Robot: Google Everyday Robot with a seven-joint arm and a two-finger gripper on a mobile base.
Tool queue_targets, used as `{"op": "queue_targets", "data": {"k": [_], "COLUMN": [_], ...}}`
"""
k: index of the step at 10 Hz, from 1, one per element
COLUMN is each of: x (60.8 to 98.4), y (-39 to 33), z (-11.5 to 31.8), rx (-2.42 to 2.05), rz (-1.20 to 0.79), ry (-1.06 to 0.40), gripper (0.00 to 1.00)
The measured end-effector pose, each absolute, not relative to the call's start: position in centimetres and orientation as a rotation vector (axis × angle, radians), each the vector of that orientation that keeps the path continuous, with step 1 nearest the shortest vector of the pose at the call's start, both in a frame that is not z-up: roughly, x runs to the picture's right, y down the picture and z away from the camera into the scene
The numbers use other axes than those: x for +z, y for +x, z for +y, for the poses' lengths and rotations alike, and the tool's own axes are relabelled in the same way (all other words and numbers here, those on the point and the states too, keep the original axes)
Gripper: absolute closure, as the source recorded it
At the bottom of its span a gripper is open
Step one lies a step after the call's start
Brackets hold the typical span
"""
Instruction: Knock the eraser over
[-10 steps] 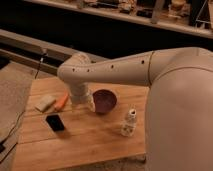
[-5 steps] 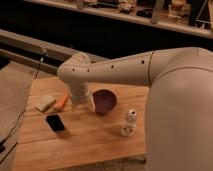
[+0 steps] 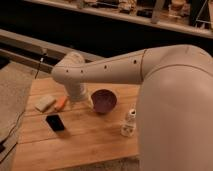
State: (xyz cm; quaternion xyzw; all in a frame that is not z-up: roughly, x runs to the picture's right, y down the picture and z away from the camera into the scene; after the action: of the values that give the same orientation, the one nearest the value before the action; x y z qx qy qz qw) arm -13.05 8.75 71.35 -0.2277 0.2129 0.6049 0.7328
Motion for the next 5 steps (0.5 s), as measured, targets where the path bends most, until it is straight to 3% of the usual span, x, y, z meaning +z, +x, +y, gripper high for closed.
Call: {"op": "queue_targets", "data": {"k": [5], "x": [70.9], "y": [-17.2], "z": [8.5], "rx": [1.311], "rz": [0.404], "ry": [-0.508], "gripper": [0.35]}}
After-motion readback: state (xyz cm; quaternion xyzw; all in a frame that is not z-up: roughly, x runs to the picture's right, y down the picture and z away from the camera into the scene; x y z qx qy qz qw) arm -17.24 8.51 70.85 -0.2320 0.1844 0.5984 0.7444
